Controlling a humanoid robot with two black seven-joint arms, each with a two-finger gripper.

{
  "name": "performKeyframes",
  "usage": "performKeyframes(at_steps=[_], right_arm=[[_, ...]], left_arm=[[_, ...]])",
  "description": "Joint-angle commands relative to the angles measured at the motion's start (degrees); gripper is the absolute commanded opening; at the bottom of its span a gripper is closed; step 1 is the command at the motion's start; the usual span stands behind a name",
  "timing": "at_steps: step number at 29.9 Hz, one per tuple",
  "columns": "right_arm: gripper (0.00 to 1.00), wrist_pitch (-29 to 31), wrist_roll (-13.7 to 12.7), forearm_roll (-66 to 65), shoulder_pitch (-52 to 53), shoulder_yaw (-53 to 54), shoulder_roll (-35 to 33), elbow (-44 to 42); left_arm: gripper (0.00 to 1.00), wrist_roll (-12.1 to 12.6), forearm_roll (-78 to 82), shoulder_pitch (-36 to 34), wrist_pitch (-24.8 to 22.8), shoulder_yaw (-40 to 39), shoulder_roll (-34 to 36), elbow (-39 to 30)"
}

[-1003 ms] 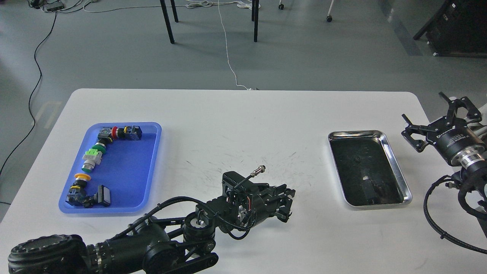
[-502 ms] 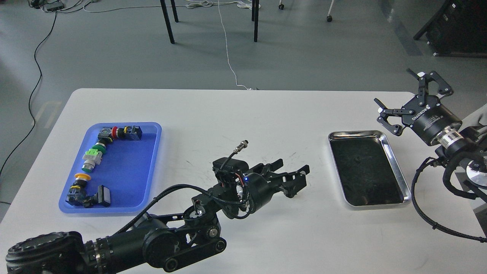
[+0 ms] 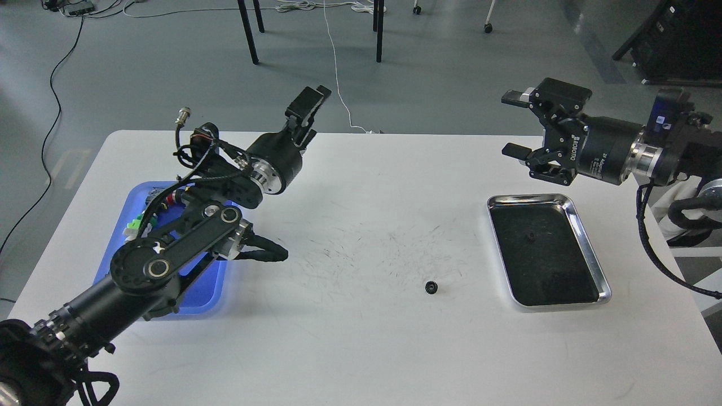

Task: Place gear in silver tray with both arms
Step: 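Retract the left arm and move the right gripper toward the gear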

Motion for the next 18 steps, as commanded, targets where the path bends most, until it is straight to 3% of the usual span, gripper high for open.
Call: performKeyframes(at_steps=[1, 4, 9, 18], right_arm=[[0.99, 0.0, -2.6, -3.6, 14.0, -14.0, -0.3, 3.4], [0.99, 0.0, -3.8, -4.8, 25.8, -25.8, 1.4, 5.7], [0.99, 0.0, -4.2, -7.7, 39.5, -41.9, 10.9, 7.7], [0.98, 0.0, -4.1, -10.3, 41.6, -54.2, 28.6, 5.1]], left_arm=[[0.98, -0.3, -8.6, 0.7, -1.9, -3.9, 5.6, -0.2], [0.98, -0.3, -15.6, 2.0, -5.2, -6.9, 9.4, -0.2], [0.98, 0.0, -22.2, 4.2, -9.2, -9.4, 13.6, -0.1], [0.98, 0.8, -22.6, 7.2, -9.7, -9.6, 16.1, 0.0]])
